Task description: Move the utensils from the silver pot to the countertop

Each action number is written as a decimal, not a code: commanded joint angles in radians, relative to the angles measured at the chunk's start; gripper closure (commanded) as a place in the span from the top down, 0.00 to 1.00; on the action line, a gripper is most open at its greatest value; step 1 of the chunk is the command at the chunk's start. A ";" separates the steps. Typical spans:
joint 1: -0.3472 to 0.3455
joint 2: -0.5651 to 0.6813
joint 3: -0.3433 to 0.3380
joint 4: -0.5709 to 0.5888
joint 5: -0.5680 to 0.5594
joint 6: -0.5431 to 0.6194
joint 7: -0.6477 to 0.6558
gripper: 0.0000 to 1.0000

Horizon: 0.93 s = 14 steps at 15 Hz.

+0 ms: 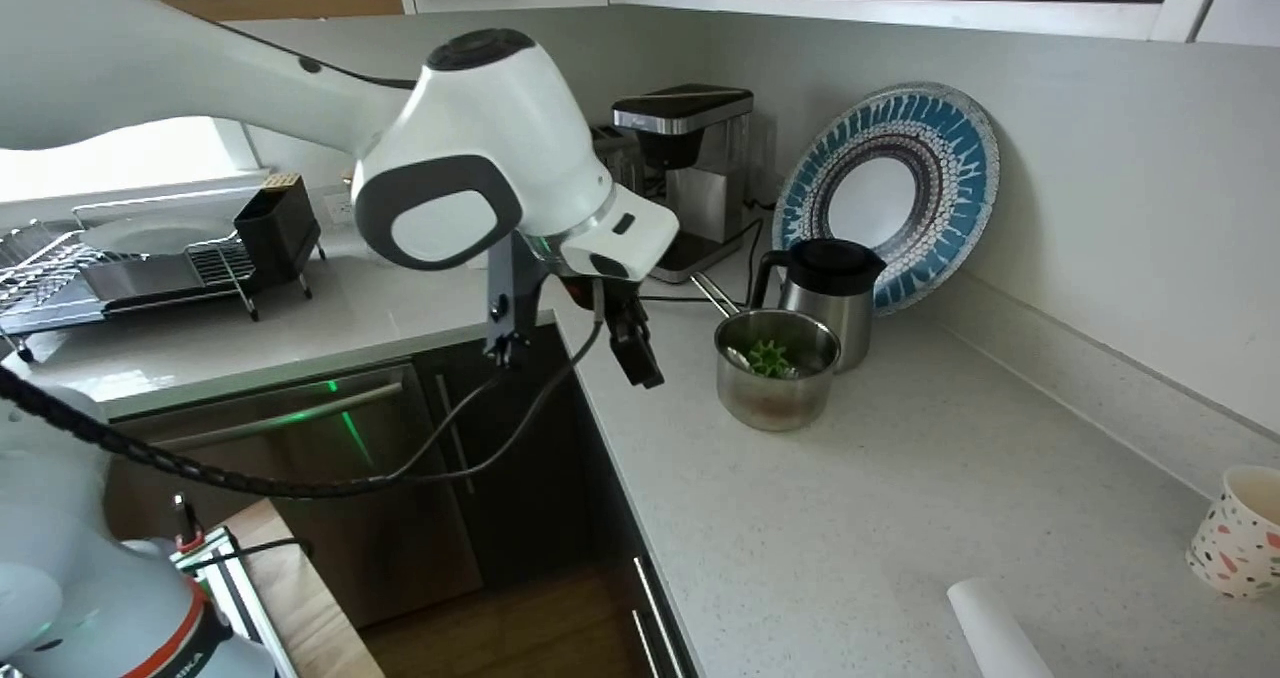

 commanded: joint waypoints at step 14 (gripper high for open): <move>-0.041 0.451 -0.018 0.394 0.202 -0.126 -0.016 1.00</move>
